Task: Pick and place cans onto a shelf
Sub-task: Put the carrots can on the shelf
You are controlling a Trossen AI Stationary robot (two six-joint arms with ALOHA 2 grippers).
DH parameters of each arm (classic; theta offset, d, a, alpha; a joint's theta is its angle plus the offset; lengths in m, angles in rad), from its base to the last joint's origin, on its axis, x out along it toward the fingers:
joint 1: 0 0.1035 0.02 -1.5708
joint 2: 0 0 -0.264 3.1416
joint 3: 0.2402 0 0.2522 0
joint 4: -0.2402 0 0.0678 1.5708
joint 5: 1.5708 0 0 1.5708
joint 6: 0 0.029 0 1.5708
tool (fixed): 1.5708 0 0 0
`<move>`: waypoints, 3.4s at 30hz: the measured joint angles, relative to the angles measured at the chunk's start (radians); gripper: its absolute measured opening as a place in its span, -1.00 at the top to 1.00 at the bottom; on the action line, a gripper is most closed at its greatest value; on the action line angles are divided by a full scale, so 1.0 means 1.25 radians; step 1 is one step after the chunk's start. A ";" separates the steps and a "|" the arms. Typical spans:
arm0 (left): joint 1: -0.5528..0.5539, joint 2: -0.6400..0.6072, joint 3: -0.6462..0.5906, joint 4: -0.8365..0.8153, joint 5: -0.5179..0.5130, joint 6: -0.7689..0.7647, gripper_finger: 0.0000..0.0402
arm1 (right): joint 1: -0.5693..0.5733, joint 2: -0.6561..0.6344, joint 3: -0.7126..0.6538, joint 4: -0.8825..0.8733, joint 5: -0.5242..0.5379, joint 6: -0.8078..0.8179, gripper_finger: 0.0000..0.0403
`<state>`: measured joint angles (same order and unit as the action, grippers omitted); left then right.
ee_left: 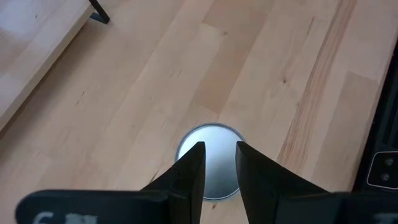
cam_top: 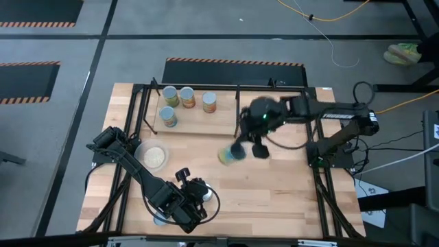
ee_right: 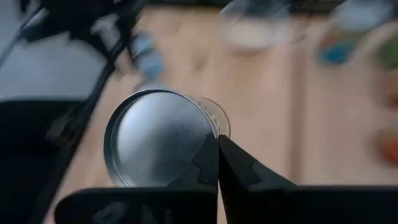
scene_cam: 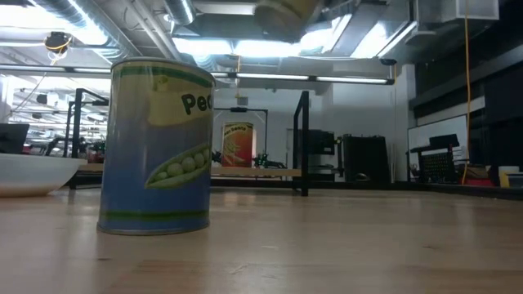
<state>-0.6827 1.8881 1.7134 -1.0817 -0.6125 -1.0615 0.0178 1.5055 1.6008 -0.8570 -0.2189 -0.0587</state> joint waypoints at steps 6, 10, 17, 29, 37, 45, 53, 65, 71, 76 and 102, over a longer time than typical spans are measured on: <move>0.000 0.000 0.000 0.000 0.000 0.000 0.59 | -0.079 0.000 0.117 0.001 0.122 -0.055 1.00; 0.000 0.000 0.000 0.000 0.000 0.000 0.59 | -0.155 0.008 0.153 0.013 0.138 -0.079 1.00; 0.000 0.000 0.000 -0.001 -0.001 0.000 0.59 | -0.295 0.060 0.154 0.024 0.139 -0.086 1.00; 0.000 0.000 0.000 -0.001 -0.001 0.020 0.59 | -0.430 0.239 0.153 0.007 0.131 -0.086 1.00; 0.000 0.000 0.000 -0.001 -0.004 0.020 0.59 | -0.441 0.303 0.153 0.008 0.075 -0.086 1.00; 0.000 0.000 0.000 -0.001 -0.003 0.020 0.59 | -0.441 0.348 0.153 0.013 0.075 -0.086 1.00; 0.000 0.000 0.000 -0.001 -0.003 0.020 0.59 | -0.441 0.364 0.153 0.025 0.075 -0.086 0.98; 0.000 0.000 0.000 -0.001 -0.003 0.020 0.59 | -0.441 0.369 0.152 0.018 0.075 -0.086 0.97; 0.000 0.000 0.000 0.000 -0.002 0.020 0.59 | -0.441 0.404 0.152 0.015 0.066 -0.085 0.97; 0.000 0.000 0.000 0.000 -0.002 0.020 0.59 | -0.441 0.410 0.152 0.020 0.061 -0.085 0.97; -0.001 0.000 0.000 0.002 -0.002 0.017 0.59 | -0.441 0.410 0.152 0.037 0.075 -0.085 0.91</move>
<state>-0.6842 1.8881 1.7134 -1.0798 -0.6147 -1.0397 -0.5337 2.0186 1.7912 -0.8110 -0.1248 -0.1655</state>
